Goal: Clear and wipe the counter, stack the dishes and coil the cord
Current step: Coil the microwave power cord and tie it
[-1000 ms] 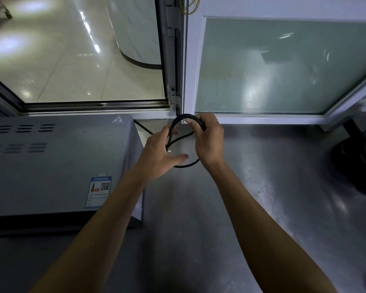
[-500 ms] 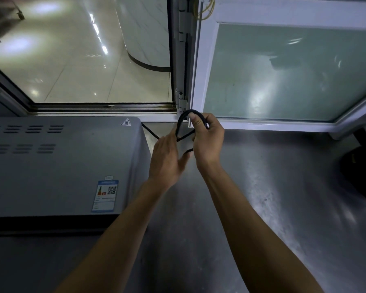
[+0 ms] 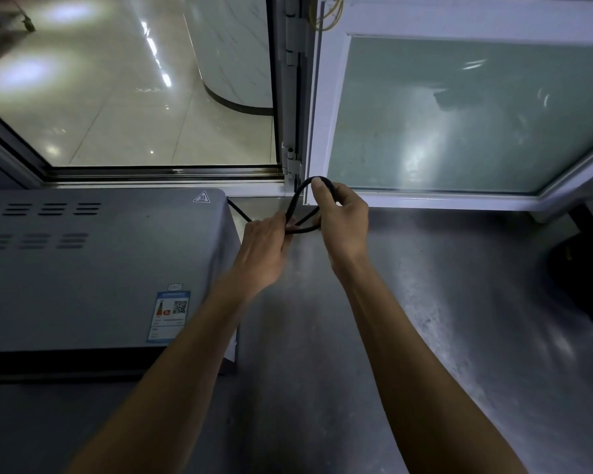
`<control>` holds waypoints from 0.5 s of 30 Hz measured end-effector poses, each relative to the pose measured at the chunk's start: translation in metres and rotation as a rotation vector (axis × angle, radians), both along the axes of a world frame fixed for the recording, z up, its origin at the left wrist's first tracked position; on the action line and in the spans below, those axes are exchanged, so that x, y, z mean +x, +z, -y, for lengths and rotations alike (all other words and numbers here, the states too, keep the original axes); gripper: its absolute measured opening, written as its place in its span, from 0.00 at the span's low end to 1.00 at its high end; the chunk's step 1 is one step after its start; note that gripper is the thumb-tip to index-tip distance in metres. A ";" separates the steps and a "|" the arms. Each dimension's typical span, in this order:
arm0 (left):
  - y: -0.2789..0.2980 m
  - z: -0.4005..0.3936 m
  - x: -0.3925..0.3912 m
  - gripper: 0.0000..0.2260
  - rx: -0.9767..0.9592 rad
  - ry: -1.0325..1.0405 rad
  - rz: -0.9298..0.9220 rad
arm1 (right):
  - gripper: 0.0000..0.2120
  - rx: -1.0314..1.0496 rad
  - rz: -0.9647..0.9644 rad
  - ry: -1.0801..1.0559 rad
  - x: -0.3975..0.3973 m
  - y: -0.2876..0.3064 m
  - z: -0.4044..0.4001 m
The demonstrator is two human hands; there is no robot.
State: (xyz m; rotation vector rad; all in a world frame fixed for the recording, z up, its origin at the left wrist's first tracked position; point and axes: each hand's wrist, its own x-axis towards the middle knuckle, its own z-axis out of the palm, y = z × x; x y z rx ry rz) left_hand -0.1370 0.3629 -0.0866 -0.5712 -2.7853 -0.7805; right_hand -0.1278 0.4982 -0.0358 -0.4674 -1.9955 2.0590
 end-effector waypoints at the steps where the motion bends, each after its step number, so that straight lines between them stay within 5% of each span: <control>1: 0.000 0.001 -0.001 0.06 0.014 0.006 0.015 | 0.10 0.003 -0.014 0.056 0.004 0.001 -0.002; 10: -0.002 0.000 0.001 0.06 0.028 0.060 0.131 | 0.13 0.149 -0.105 0.378 0.033 -0.019 -0.022; 15: 0.002 -0.001 0.003 0.07 0.024 0.046 0.127 | 0.15 0.101 -0.065 0.336 0.031 -0.029 -0.011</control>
